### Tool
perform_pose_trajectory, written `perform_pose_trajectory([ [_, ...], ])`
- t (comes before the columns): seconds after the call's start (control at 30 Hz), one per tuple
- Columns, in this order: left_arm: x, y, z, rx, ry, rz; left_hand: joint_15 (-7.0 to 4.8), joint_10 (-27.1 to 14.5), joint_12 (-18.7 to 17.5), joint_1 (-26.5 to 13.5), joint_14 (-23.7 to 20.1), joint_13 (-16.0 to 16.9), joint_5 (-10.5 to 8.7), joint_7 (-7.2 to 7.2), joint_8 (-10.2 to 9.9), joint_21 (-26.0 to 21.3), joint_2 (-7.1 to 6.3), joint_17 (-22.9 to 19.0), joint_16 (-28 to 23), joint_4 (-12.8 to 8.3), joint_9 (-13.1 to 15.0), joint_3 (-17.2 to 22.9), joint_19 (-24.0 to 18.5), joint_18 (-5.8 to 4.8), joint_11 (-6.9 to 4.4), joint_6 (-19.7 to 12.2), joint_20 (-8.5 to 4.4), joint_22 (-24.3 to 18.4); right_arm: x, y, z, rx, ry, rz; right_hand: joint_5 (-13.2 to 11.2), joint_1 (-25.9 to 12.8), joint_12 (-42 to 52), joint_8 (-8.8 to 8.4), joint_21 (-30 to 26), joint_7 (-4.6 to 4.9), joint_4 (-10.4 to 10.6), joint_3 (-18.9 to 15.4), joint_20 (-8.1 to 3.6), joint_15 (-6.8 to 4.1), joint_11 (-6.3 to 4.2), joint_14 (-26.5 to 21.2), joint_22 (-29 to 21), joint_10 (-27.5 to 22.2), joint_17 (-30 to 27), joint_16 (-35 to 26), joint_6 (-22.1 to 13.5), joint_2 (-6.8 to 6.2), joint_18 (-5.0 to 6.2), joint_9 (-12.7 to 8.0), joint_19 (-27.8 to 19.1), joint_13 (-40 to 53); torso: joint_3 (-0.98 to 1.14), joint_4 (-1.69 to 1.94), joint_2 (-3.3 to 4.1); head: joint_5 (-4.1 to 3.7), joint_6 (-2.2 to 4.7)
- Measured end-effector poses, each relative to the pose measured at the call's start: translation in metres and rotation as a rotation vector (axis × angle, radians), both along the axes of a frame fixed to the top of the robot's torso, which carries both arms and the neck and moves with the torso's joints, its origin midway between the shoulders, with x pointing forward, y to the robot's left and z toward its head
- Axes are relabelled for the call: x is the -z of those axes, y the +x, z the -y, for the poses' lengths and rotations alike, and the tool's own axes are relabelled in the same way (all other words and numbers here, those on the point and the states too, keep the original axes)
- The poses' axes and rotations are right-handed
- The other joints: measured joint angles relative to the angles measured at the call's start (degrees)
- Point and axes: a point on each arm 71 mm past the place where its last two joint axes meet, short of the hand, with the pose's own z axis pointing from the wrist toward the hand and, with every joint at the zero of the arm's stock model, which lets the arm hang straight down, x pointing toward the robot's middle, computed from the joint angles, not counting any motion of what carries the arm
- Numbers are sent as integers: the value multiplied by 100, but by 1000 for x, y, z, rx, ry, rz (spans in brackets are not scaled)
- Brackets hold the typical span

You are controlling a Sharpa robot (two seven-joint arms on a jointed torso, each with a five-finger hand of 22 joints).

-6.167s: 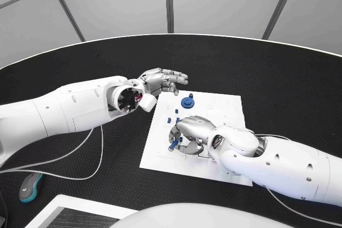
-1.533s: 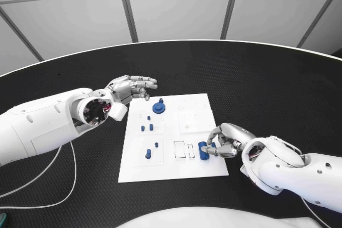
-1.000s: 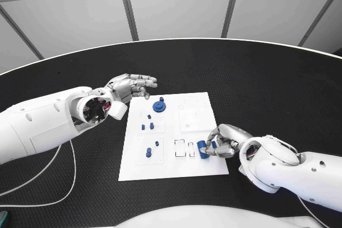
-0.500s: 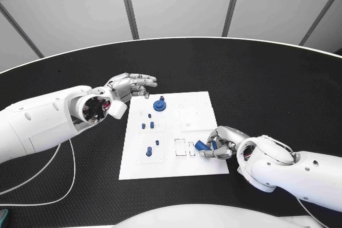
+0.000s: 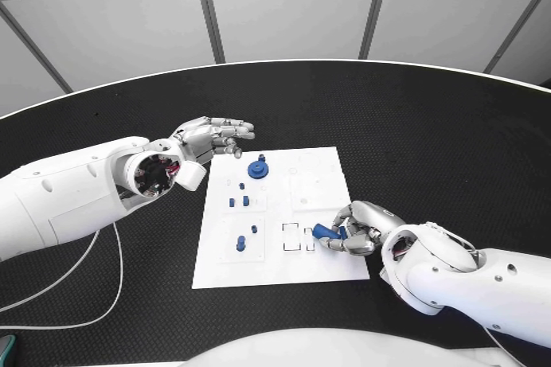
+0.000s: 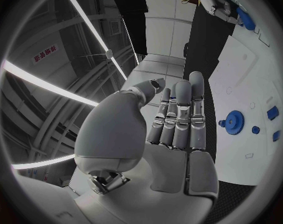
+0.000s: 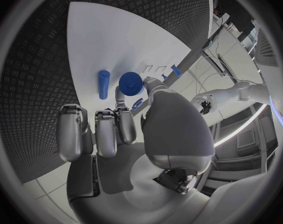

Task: Assemble the parts on the task board

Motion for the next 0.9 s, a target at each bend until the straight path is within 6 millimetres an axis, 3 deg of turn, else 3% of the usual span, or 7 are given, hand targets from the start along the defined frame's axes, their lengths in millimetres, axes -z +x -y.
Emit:
perform_pose_trajectory([
  [0.3, 0, 1, 1, -2, -1, 3, 0, -21, 0, 0, 0, 0, 0, 0, 0, 0, 0, 0, 0, 0, 0, 0, 0, 0, 21, 0, 0, -6, -15, -12, -3, -5, 82, 59, 204, 53, 99, 57, 89, -3, 15, 96, -21, -51, -49, 8, 0, 9, 0, 42, 44, 53, 0, 71, 21, 0, -4, -1, -7, 4, 29],
  [0.43, 0, 2, 3, 0, -2, 3, 0, -21, 27, 0, 0, 0, 0, 0, 0, -26, 0, 0, 0, 0, 0, 0, 0, 0, 21, 0, 0, -5, -18, -15, -9, -21, 99, 63, 261, 81, 133, 68, 90, -3, 7, 150, -42, -90, -81, 8, 0, -1, 4, 42, 44, 68, -69, 71, 0, 4, -8, 2, -9, -3, 44],
  [0.7, 1, 2, 6, 6, -4, 3, 0, -21, 27, 0, 0, -1, 0, 0, 0, -26, 0, 1, 0, 0, 0, 0, 0, 0, 21, 0, 0, -5, -10, -7, -25, -50, 72, 32, 262, 85, 161, 68, 122, 38, 23, 166, -61, -97, -90, 3, 0, 8, 4, 42, 85, 78, -69, 71, 19, 4, -21, 20, 1, -7, 68],
  [0.83, 1, 2, 6, 5, -3, 3, 0, -21, 27, 0, 0, -1, 0, 0, 0, -26, 0, 1, 0, 0, 1, 0, 0, -1, 21, 0, 0, -4, -5, -1, -32, -52, 57, 21, 249, -59, 161, 68, 145, 59, 24, 166, -82, -131, -129, 8, 0, 5, 4, 42, 106, 153, -69, 71, -1, 4, -25, 30, 11, 6, 76],
  [0.9, 1, 2, 6, 5, -3, 3, 0, -21, 27, 0, 0, -1, 0, 0, 0, -26, 0, 1, 0, 0, 1, 0, 0, 0, 21, 0, 0, -4, -3, 1, -35, -52, 54, 20, 215, -191, 161, 158, 145, 79, 24, 166, -82, -132, -145, 9, 0, -3, 3, 42, 126, 167, -69, 71, -1, 4, -29, 33, 12, 14, 80],
])
